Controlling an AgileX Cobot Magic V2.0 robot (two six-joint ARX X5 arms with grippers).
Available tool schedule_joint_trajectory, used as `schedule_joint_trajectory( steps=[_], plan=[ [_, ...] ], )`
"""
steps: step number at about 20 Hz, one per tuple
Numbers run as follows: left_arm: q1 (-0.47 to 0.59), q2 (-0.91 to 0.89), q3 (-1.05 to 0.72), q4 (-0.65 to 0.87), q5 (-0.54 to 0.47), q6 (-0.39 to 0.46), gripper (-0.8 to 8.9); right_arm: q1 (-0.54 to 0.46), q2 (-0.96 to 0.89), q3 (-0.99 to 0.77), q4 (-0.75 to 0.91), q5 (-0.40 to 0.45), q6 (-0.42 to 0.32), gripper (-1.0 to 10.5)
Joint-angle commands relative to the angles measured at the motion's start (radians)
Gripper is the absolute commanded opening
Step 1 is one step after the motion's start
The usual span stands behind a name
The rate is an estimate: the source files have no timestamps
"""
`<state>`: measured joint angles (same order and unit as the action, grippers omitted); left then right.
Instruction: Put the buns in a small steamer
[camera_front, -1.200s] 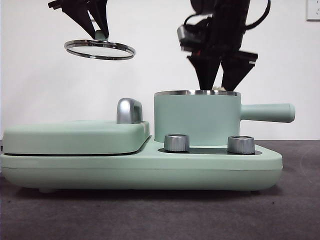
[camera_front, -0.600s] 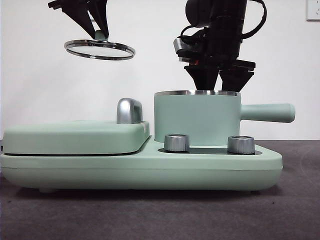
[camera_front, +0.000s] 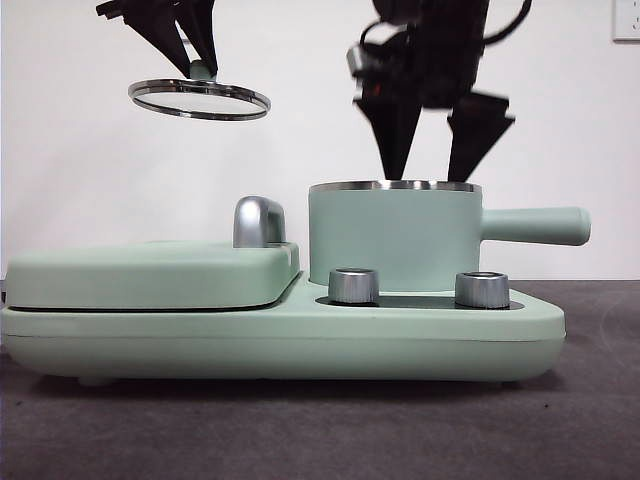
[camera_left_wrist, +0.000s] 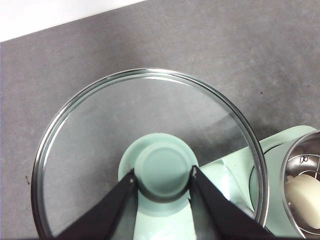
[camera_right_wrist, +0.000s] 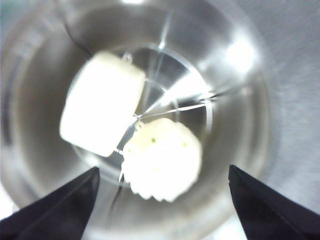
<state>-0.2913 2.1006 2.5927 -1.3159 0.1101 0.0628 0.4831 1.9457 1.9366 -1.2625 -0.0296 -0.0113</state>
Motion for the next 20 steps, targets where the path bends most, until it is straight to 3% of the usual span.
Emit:
schedule_joint_trajectory(
  steps=[1, 8, 15, 20],
  plan=[
    [-0.011, 0.007, 0.035, 0.014, 0.007, -0.001, 0.07, 0.007, 0.000, 0.076, -0.080, 0.000, -0.002, 4.1],
    [-0.066, 0.007, 0.035, 0.003, 0.007, -0.004, 0.07, 0.007, -0.274, -0.055, -0.156, 0.003, 0.001, 4.1],
    [-0.165, 0.007, 0.035, 0.003, 0.007, -0.004, 0.07, 0.012, -0.784, -0.404, -0.126, 0.001, 0.008, 4.1],
    [-0.259, 0.007, 0.035, 0.000, 0.007, -0.003, 0.07, 0.012, -1.191, -0.676, 0.018, -0.052, 0.089, 4.1]
  ],
)
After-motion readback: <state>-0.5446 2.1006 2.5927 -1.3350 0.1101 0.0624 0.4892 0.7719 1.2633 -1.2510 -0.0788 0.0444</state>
